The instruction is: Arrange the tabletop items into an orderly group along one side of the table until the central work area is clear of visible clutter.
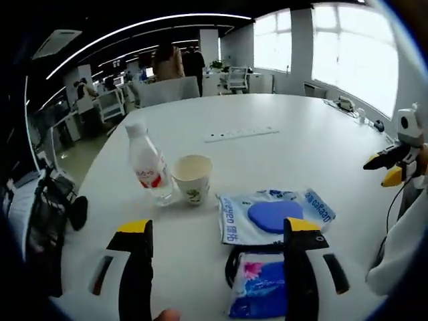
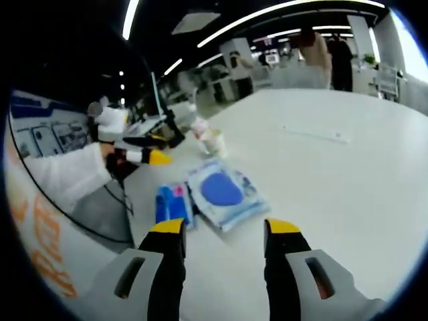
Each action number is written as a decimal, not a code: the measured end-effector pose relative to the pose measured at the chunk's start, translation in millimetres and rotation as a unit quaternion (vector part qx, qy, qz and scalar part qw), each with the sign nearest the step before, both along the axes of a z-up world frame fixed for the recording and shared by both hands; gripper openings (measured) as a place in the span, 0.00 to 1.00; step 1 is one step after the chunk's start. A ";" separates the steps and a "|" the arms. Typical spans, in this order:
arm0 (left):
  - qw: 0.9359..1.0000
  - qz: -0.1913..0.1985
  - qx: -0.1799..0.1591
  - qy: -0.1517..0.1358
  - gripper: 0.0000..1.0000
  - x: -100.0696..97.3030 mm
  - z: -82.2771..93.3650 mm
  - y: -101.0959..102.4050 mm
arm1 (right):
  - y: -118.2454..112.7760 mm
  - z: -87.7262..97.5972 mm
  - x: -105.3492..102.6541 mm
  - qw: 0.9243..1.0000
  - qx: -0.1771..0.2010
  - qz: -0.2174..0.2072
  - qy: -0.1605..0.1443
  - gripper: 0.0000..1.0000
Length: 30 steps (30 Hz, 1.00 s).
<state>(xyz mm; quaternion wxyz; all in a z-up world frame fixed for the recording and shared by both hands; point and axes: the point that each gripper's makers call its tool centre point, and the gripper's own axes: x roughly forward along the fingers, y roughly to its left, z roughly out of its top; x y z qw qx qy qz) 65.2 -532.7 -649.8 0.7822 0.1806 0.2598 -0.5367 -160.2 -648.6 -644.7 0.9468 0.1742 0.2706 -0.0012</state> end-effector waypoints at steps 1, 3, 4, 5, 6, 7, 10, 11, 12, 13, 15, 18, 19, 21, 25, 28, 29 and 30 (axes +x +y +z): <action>1.000 0.003 -0.001 0.002 0.84 -2.0 0.1 1.9 | 1.1 0.4 -0.7 1.000 0.000 0.001 -0.001 0.46; 1.000 0.006 0.001 0.005 0.85 -7.0 -0.1 7.3 | 3.8 0.7 -2.0 1.000 0.001 0.004 -0.002 0.46; 1.000 0.008 0.001 0.004 0.85 -8.5 0.5 9.6 | 4.3 0.5 -2.2 1.000 0.001 0.004 -0.002 0.46; 1.000 0.009 0.001 0.004 0.85 -10.0 1.1 12.4 | 5.8 0.3 -2.8 1.000 0.002 0.007 -0.002 0.46; 1.000 0.010 0.001 0.004 0.85 -11.1 1.5 14.4 | 6.7 0.0 -3.3 1.000 0.002 0.008 -0.002 0.46; 1.000 0.013 0.001 0.004 0.85 -12.1 2.2 17.0 | 8.0 -0.1 -3.8 1.000 0.002 0.011 -0.002 0.46; 1.000 0.019 0.002 0.003 0.85 -12.5 3.1 22.4 | 9.7 -0.6 -4.6 1.000 0.002 0.017 -0.001 0.46; 1.000 0.021 0.003 0.003 0.84 -12.0 2.8 23.5 | 10.1 -0.5 -4.4 1.000 0.002 0.018 -0.001 0.46; 1.000 0.023 0.005 0.004 0.84 -11.9 2.6 24.6 | 10.1 -0.4 -3.9 1.000 0.004 0.019 -0.002 0.46; 1.000 0.024 0.005 0.004 0.84 -11.6 2.2 25.0 | 10.1 0.0 -3.4 1.000 0.004 0.019 -0.002 0.46; 1.000 0.025 0.008 0.004 0.84 -11.5 1.8 25.7 | 9.9 1.3 -2.1 1.000 0.004 0.020 -0.005 0.46; 1.000 0.022 0.010 0.004 0.83 -12.5 1.2 22.4 | 9.6 2.0 -2.2 1.000 0.004 0.021 -0.006 0.46; 1.000 0.020 0.010 0.004 0.83 -13.2 0.6 21.0 | 9.1 1.8 -2.5 1.000 0.005 0.020 -0.005 0.46; 1.000 0.018 0.012 0.006 0.83 -14.2 -0.8 18.4 | 7.6 1.2 -3.0 1.000 0.006 0.018 -0.005 0.45; 1.000 0.013 0.015 0.011 0.82 -15.8 -5.3 12.2 | 1.5 0.0 -3.3 1.000 0.019 0.005 -0.005 0.45; 1.000 0.010 0.016 0.015 0.81 -16.7 -9.5 7.6 | -1.9 -2.6 -3.6 1.000 0.027 -0.005 -0.002 0.45; 1.000 0.011 0.017 0.018 0.81 -16.5 -11.7 6.1 | -3.4 -3.6 -3.2 0.999 0.034 -0.010 -0.002 0.44; 1.000 0.012 0.018 0.020 0.80 -16.0 -13.6 5.0 | -4.0 -4.9 -3.8 0.999 0.042 -0.017 0.001 0.44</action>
